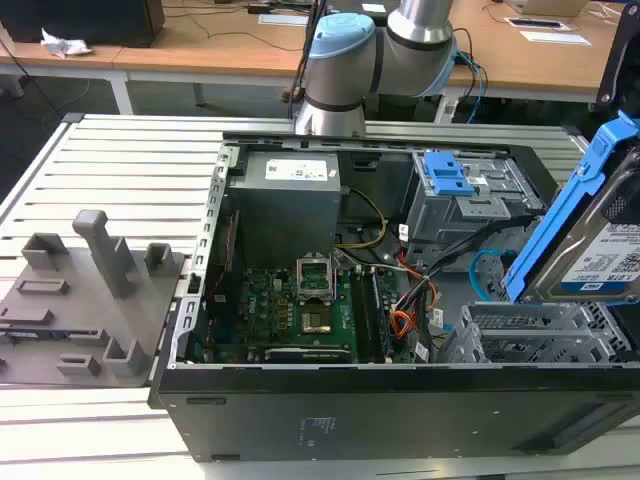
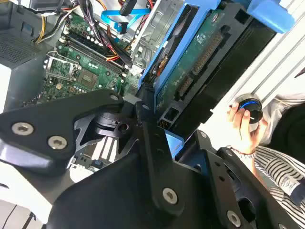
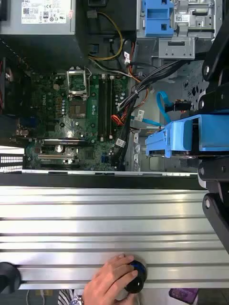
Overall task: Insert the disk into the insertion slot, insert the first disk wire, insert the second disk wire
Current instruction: 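Insert the disk into the insertion slot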
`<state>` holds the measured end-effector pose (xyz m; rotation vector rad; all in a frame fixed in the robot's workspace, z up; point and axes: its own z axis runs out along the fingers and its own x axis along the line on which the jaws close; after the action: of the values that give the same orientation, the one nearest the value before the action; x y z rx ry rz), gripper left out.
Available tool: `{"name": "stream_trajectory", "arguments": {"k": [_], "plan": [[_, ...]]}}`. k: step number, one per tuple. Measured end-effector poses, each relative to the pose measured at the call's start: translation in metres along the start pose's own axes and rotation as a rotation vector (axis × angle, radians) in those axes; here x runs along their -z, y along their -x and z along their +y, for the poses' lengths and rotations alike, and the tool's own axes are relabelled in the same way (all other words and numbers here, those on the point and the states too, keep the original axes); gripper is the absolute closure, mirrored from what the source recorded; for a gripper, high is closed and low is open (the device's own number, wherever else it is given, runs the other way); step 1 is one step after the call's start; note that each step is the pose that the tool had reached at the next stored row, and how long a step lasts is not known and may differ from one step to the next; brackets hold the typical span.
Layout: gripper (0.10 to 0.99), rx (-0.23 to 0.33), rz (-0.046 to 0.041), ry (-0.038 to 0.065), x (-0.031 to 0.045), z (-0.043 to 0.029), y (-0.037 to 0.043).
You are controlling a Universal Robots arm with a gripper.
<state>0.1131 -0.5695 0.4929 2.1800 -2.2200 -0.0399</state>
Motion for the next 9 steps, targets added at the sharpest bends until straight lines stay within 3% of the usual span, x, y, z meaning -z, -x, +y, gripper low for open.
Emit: {"name": "stream_trajectory", "arguments": {"k": [9], "plan": [[0.722, 0.0, -0.0001, 0.0, -0.0132, -0.0005, 0.0001]]}}
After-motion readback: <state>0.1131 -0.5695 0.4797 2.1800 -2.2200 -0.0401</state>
